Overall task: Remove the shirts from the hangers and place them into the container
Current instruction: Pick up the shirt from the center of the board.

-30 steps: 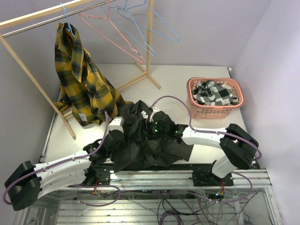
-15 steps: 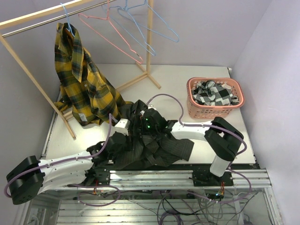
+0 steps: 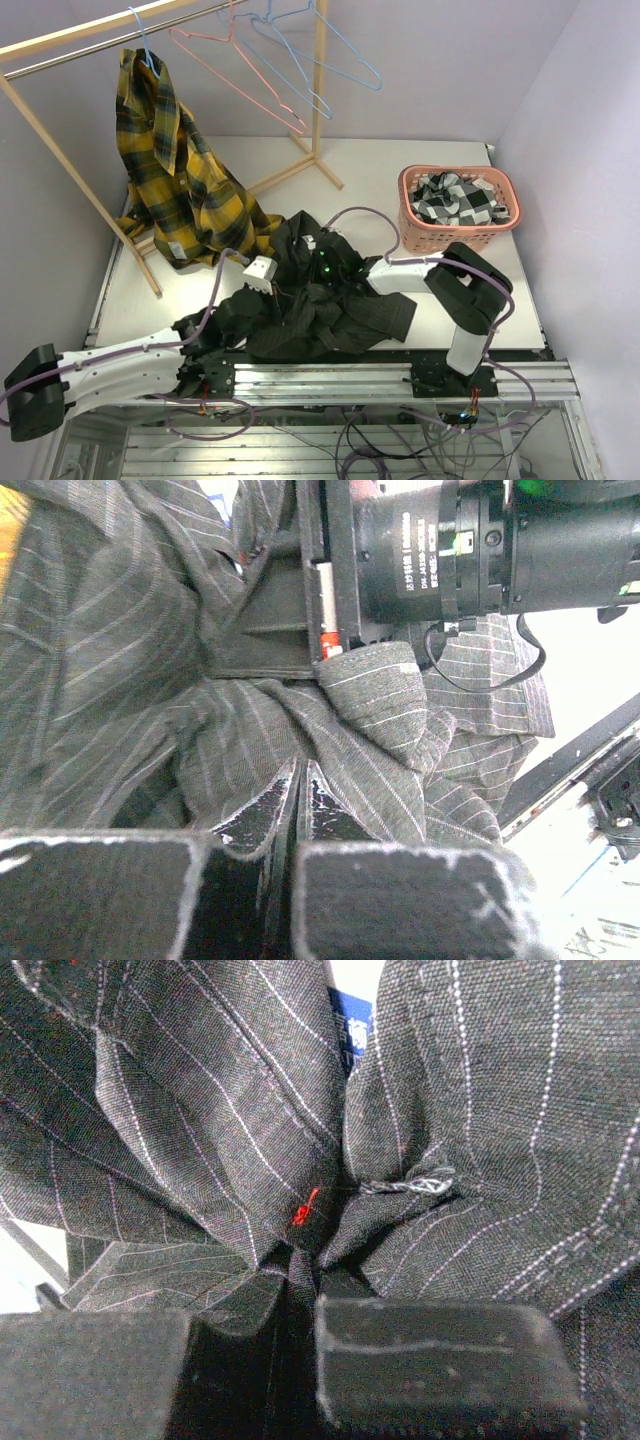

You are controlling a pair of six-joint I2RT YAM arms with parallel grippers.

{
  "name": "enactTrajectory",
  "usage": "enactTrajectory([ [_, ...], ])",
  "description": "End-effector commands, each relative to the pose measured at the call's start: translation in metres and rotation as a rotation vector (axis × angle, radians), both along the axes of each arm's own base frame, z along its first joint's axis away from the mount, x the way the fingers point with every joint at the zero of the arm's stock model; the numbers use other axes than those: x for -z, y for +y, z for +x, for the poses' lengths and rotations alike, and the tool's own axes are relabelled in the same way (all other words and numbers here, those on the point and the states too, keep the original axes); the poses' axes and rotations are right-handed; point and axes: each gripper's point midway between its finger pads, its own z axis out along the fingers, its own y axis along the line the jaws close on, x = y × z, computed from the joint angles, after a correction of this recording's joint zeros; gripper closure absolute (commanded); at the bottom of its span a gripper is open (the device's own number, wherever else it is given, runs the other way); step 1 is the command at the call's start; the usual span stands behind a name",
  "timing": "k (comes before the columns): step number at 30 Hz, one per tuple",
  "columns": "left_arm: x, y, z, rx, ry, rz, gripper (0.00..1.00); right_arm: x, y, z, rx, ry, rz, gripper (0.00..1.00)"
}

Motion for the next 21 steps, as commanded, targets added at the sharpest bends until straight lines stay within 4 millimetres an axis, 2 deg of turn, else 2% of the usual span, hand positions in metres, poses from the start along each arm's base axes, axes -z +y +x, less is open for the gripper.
enactTrajectory([
  [1,-0.043,0.006,0.002,-0.012,-0.061,-0.01,0.93,0.003,-0.051,0.011,0.062,-0.034,-0.13,1.0],
  [6,-0.114,0.018,0.005,-0.019,-0.165,-0.029,0.9,-0.04,-0.12,0.048,0.173,-0.104,-0.108,1.0],
  [10,-0.159,0.035,0.01,-0.046,-0.241,0.03,0.9,-0.097,-0.171,0.079,0.22,-0.236,-0.091,1.0],
  [13,-0.189,0.05,0.013,-0.073,-0.292,0.077,0.9,-0.152,-0.198,0.101,0.264,-0.342,-0.134,1.0],
  [16,-0.217,0.066,0.014,-0.102,-0.341,0.106,0.9,-0.193,-0.225,0.117,0.323,-0.398,-0.148,1.0],
  [19,-0.241,0.082,0.012,-0.129,-0.381,0.106,0.91,-0.223,-0.245,0.126,0.355,-0.438,-0.111,1.0],
  [21,-0.252,0.093,0.011,-0.151,-0.407,0.101,0.91,-0.239,-0.244,0.126,0.339,-0.459,-0.077,1.0],
])
